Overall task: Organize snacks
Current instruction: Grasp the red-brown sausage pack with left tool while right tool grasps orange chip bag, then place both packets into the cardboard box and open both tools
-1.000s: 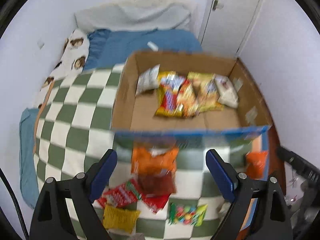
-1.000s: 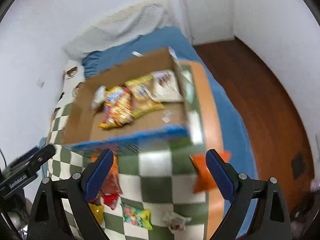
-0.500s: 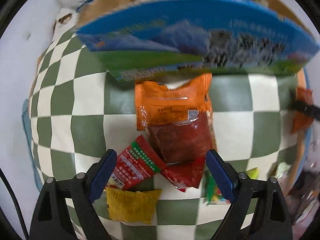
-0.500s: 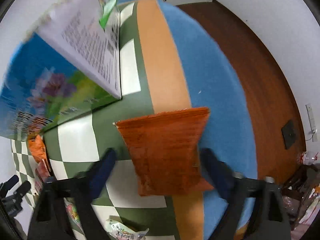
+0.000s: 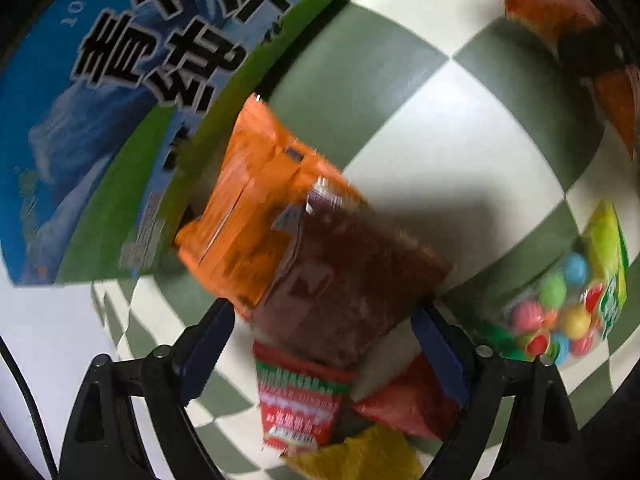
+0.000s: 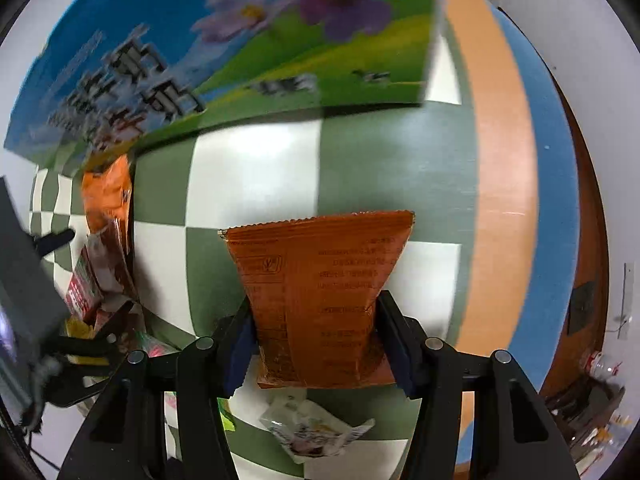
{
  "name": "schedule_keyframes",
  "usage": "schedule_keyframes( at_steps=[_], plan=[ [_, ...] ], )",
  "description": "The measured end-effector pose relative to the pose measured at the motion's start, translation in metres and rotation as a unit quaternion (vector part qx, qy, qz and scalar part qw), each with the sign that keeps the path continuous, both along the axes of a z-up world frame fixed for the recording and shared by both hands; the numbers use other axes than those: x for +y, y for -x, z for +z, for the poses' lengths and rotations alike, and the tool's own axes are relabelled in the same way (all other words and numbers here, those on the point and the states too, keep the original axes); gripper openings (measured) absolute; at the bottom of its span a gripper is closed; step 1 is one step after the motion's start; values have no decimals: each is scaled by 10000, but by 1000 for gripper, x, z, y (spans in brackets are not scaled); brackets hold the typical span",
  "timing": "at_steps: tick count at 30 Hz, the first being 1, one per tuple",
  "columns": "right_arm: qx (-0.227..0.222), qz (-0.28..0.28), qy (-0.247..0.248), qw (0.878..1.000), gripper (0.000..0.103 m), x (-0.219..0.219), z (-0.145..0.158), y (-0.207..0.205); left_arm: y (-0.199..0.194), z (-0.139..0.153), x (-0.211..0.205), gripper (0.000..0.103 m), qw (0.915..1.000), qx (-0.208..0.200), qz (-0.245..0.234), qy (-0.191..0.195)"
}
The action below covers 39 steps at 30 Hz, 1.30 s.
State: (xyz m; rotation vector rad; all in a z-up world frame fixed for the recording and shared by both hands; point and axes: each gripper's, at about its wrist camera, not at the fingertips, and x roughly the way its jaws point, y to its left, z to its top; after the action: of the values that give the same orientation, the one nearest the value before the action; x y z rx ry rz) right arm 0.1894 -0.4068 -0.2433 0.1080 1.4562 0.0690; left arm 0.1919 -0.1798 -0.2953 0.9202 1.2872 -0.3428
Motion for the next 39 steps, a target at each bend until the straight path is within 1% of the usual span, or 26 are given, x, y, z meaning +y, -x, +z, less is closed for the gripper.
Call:
schedule_keyframes(
  at_steps=[1,3,4,6,7,8,9,10,12,13,14,15,17,18,19,22,23,24,25,27,29,31,32,33,36,39],
  plan=[
    [7,21,9,10000,59,2,-1,1,-3,2,1,70,9997,87,139,191],
    [24,50,-13,10000,59,5,-1,3,-10,10,4,63,9965,188,591,562],
    [29,57,-33,10000,58,7,0,4,-14,14,9,60,9922,231,928,798],
    [54,55,-139,9999,57,9,1,5,-21,22,23,58,9764,369,1722,1254],
    [84,50,-183,9998,57,10,4,4,-24,24,35,58,9615,512,2240,1508],
    [108,48,-215,9997,57,11,4,5,-26,25,46,58,9445,663,2709,1736],
    [140,44,-264,9995,57,13,5,5,-26,25,60,58,9221,818,3202,2012],
    [186,33,-334,9993,57,15,5,7,-26,23,74,58,8943,1007,3702,2304],
    [279,-14,-493,9984,57,21,5,10,-25,18,89,58,8630,1246,4151,2597],
    [305,-41,-550,9980,57,24,3,11,-25,15,95,58,8517,1350,4289,2692],
    [314,-39,-549,9980,57,29,0,12,-25,13,96,58,8484,1410,4320,2715],
    [317,-27,-524,9981,57,29,-1,12,-25,14,95,59,8514,1452,4260,2693],
    [332,0,-489,9982,58,30,-5,12,-26,17,87,59,8715,1497,3931,2519],
    [341,32,-461,9983,59,37,-7,11,-26,19,82,59,8841,1465,3741,2386],
    [349,62,-426,9985,60,40,-8,5,-32,21,69,59,8947,1433,3574,2264],
    [335,146,-301,9989,61,48,-13,0,-32,18,49,60,9280,1334,2987,1785],
    [340,185,-245,9990,61,59,-17,-2,-32,16,44,60,9357,1284,2845,1647],
    [338,242,-164,9990,61,62,-18,-2,-31,14,40,60,9412,1184,2760,1546],
    [331,278,-108,9990,61,71,-21,-5,-31,14,38,59,9430,1072,2757,1525],
    [308,350,9,9989,60,76,-23,-4,-29,20,38,53,9411,912,2823,1620],
    [223,381,108,9990,54,79,-21,-2,-25,29,29,53,9343,783,2988,1779],
    [127,331,87,9993,51,78,-17,0,-28,41,36,53,9245,717,3163,2002],
    [76,289,57,9995,50,77,-15,1,-24,47,47,53,9196,699,3248,2095],
    [23,239,6,9997,50,74,-11,3,-23,54,49,53,9130,661,3357,2222],
    [-94,95,-168,9998,49,68,0,5,-21,75,50,53,9017,585,3505,2464],
    [-220,42,-377,9990,49,65,17,7,-22,108,55,53,8911,477,3555,2779]
  ],
)
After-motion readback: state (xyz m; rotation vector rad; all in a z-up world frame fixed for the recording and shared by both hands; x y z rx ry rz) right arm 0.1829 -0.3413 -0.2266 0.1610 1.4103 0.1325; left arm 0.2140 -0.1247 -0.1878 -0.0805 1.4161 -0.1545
